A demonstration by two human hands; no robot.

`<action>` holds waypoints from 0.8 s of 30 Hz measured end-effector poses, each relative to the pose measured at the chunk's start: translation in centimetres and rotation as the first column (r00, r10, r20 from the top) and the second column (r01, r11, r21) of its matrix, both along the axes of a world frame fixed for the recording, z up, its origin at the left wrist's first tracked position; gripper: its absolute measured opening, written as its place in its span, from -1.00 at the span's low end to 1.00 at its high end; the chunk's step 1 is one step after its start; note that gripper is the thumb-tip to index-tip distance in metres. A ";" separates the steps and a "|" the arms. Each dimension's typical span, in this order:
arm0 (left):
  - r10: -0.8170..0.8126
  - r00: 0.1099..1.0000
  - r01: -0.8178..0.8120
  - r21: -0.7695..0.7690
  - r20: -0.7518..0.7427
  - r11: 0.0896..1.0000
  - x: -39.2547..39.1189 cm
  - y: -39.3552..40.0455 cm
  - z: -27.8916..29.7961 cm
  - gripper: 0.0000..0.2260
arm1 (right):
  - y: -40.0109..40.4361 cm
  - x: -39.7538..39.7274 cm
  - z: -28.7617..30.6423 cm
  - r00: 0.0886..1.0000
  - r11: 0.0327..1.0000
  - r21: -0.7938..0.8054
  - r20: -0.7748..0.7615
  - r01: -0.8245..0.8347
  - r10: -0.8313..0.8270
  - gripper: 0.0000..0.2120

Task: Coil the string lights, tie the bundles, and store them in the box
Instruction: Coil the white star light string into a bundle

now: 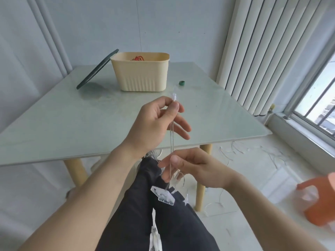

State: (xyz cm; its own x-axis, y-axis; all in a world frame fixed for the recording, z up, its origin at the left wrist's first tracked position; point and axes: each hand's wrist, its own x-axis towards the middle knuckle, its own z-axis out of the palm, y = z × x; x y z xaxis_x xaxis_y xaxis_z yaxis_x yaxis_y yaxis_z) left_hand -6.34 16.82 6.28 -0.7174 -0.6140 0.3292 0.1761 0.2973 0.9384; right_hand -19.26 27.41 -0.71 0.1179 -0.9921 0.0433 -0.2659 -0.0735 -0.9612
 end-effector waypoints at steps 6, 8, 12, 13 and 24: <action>0.062 0.994 -0.044 0.180 -0.095 0.983 -0.2 -0.8 -1.2 -0.82 | -0.9 -0.7 -1.7 0.992 0.997 0.066 -0.122 -0.029 0.037 -0.67; 0.084 0.986 -0.049 0.235 -0.142 0.971 0.0 -1.1 -1.4 -0.82 | -1.0 -0.5 -2.3 0.984 0.998 0.060 -0.172 -0.031 0.040 -0.65; 0.099 0.948 0.043 0.432 -0.301 0.901 0.5 -0.9 -2.0 -0.82 | -0.7 0.4 -3.5 0.988 0.988 -0.023 -0.011 0.151 -0.151 -0.64; 0.111 0.935 0.068 0.475 -0.338 0.878 0.5 -0.7 -2.3 -0.82 | -0.5 0.6 -3.8 0.981 0.981 -0.035 0.042 0.190 -0.189 -0.65; 0.083 0.975 0.089 0.708 -0.204 0.700 0.7 1.7 -5.6 -0.65 | 2.0 2.5 -5.0 0.980 0.986 0.027 0.104 0.165 -0.167 -0.67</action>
